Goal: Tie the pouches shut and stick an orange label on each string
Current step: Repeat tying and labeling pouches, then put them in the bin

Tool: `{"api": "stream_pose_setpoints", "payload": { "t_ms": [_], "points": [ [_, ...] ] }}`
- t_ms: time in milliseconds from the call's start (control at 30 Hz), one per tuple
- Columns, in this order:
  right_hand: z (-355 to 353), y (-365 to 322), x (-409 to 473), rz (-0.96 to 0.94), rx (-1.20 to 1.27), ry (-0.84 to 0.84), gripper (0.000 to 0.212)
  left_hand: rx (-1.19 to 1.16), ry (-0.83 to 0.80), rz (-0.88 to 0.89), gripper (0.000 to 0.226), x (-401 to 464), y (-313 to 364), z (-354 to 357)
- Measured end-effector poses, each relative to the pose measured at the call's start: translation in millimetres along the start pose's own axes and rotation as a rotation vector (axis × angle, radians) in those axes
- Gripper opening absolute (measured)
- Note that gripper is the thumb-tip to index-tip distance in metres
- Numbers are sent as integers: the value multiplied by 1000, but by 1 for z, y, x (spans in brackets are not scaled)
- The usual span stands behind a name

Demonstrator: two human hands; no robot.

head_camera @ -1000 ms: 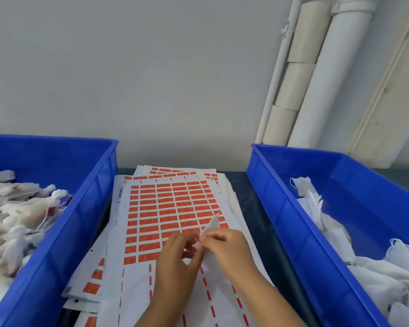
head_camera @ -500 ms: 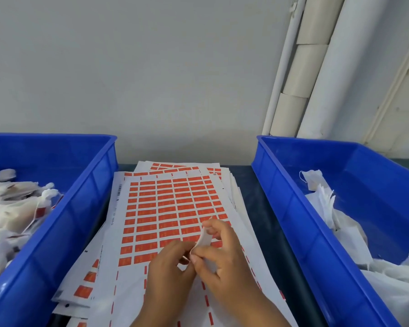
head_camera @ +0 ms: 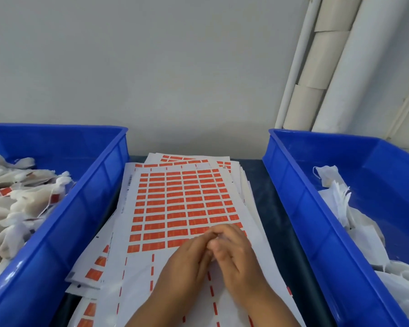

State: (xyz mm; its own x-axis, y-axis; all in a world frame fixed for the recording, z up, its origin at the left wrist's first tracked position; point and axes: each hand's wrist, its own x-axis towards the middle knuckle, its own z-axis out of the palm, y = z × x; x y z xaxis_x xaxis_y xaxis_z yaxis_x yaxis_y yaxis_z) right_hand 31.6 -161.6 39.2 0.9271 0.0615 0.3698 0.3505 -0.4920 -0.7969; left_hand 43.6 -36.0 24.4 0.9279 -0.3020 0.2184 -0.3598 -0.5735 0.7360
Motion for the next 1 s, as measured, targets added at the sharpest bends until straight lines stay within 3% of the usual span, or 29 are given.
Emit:
{"api": "stream_pose_setpoints", "payload": {
  "t_ms": [100,200,300,500,633,1000],
  "points": [
    [-2,4,0,-5,65,15,46,-139,15,21,38,-2,1,-1],
    [-1,6,-1,51,118,-13,54,-230,111,2,28,-1,2,-7],
    [0,9,-1,88,-5,-35,27,-141,180,-69,18,2,0,-8],
    [-1,4,-2,22,-105,105,24,-46,281,-166,15,4,-7,-9],
    [1,2,-4,85,-87,71,42,-5,224,-237,16,6,-5,-10],
    [2,-2,0,156,-151,-25,12,-3,351,-229,23,9,-9,-10]
  ]
}}
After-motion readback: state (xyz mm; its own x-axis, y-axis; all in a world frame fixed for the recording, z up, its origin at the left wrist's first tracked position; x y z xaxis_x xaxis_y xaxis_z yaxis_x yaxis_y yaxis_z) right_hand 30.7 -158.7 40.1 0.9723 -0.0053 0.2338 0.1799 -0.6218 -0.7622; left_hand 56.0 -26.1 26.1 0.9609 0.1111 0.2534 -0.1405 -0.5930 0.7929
